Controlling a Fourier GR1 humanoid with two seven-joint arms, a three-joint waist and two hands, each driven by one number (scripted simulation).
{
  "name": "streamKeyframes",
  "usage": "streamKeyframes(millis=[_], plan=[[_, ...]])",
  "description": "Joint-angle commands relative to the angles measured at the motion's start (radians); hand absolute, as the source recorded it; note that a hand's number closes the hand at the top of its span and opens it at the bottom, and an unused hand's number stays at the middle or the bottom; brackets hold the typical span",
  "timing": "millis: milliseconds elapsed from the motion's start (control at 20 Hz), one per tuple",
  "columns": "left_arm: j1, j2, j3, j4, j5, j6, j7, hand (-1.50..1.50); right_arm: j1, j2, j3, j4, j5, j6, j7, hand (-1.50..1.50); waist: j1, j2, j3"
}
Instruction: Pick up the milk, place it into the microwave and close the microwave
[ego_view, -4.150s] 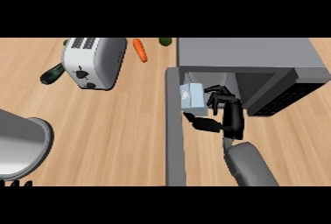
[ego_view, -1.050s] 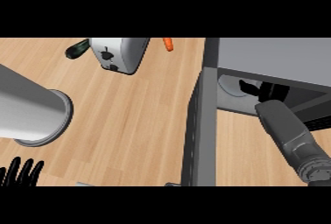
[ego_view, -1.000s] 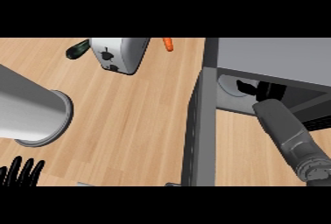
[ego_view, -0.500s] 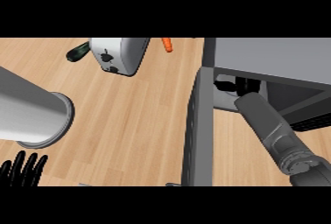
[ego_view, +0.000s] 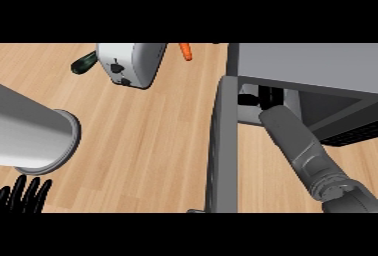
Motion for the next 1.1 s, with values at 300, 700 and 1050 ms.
streamKeyframes(millis=[300, 700, 1050], plan=[[0.015, -0.007, 0.008, -0.009, 0.005, -0.004, -0.012, -1.5, 0.096, 0.048, -0.151, -0.104, -0.153, 0.244, -0.18, -1.5, -0.064, -0.027, 0.0], [0.078, -0.022, -0.004, -0.035, -0.014, -0.013, -0.014, -1.5, 0.206, 0.068, -0.199, -0.084, -0.197, 0.415, -0.319, -1.5, -0.089, -0.045, -0.003], [0.14, 0.015, 0.051, -0.061, 0.03, -0.055, -0.006, -1.5, 0.317, 0.078, -0.228, -0.115, -0.221, 0.486, -0.472, -1.5, -0.117, -0.057, -0.005]])
